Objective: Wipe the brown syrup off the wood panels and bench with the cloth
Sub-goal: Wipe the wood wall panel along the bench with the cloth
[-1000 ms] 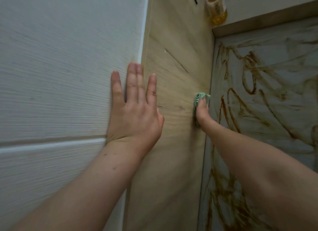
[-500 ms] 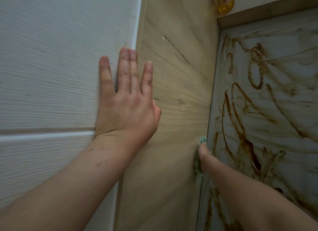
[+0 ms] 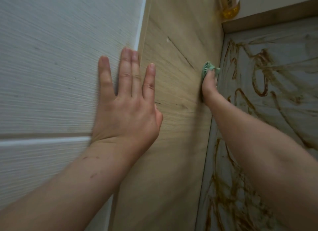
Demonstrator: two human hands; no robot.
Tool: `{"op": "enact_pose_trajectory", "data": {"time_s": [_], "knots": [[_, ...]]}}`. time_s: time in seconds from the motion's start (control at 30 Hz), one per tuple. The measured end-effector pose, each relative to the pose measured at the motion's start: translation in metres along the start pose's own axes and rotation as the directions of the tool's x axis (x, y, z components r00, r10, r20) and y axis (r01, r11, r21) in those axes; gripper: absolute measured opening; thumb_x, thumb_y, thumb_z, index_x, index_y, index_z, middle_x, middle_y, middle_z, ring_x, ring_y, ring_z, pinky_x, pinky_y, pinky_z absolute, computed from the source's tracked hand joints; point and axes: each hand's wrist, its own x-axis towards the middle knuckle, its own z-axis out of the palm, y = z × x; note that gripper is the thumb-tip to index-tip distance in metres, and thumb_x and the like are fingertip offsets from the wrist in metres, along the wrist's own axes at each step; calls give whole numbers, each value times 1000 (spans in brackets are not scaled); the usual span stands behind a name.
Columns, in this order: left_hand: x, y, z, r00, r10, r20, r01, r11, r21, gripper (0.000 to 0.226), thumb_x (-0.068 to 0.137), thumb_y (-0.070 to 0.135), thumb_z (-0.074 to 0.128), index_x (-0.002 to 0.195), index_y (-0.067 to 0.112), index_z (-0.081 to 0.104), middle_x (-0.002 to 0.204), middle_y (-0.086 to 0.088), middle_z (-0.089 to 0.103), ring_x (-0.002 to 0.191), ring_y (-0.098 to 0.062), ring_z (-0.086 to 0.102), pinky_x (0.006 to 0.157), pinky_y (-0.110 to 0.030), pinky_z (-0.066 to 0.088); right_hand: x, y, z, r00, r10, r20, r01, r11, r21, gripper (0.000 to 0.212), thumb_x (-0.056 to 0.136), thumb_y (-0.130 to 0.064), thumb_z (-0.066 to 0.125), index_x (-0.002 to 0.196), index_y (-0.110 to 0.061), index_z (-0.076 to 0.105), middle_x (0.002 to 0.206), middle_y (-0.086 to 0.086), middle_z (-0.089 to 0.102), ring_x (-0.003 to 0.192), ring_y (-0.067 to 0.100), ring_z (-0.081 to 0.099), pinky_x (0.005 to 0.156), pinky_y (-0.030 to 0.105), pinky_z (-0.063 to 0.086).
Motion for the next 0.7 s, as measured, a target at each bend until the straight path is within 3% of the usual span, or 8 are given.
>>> {"op": "enact_pose_trajectory", "data": {"time_s": [0.1,0.17,0.27,0.33,0.4,0.47,0.57,0.7], "knots": [[0,-1,-2,1000,-6,6,6,1000,-18,75,101,43,14,163,4,-2,165,-37,-7,155,-48,-14,118,-70,-12,-116,-14,8,918,-381,108,392,911,-129,72,97,-63,19,165,-38,10,173,-2,7,159,28,4,126,57,4],[0,-1,-3,1000,-8,8,8,999,-35,75,101,42,14,163,4,-3,164,-37,-8,154,-49,-14,117,-70,-12,-156,-4,15,744,-637,201,666,730,-152,67,101,-53,23,165,-35,10,173,-5,4,160,20,0,126,50,5],[0,-1,-4,1000,-11,1,11,999,-49,75,101,42,14,163,3,-4,164,-38,-9,154,-49,-16,118,-71,-11,-144,6,14,602,-767,223,799,584,-147,65,103,-42,31,165,-31,15,173,-3,7,160,16,3,128,44,5],[-1,0,-3,1000,-11,-3,11,999,-51,75,101,42,14,163,3,-4,163,-38,-10,154,-49,-16,118,-71,-11,-107,0,9,703,-695,155,711,694,-113,61,104,-41,29,164,-32,18,172,0,12,159,20,8,127,46,10],[-2,1,0,1000,-5,-12,4,999,-40,75,101,42,15,163,2,-3,163,-38,-9,154,-49,-15,118,-71,-12,-55,1,1,873,-481,75,486,871,-67,60,105,-47,22,164,-35,21,171,2,17,158,25,14,127,50,12],[-2,2,7,999,-8,-38,6,999,-43,75,101,42,19,163,2,1,164,-38,-5,155,-48,-11,118,-70,-12,-4,16,-8,975,-220,10,220,972,-83,81,91,-68,15,164,-33,23,170,1,23,157,25,19,128,52,12],[-1,2,11,997,-23,-71,20,999,-46,75,101,41,25,163,2,8,164,-38,0,156,-48,-6,119,-70,-10,100,69,-15,998,58,-11,-58,997,-56,115,63,-91,6,162,-36,27,167,-1,31,153,28,29,126,53,19],[0,1,11,998,-17,-62,16,1000,-16,75,101,41,23,163,2,7,164,-39,-2,156,-48,-7,119,-71,-9,167,79,-4,997,81,16,-82,996,38,137,37,-113,6,155,-49,34,164,-7,36,153,28,30,125,57,11]]}}
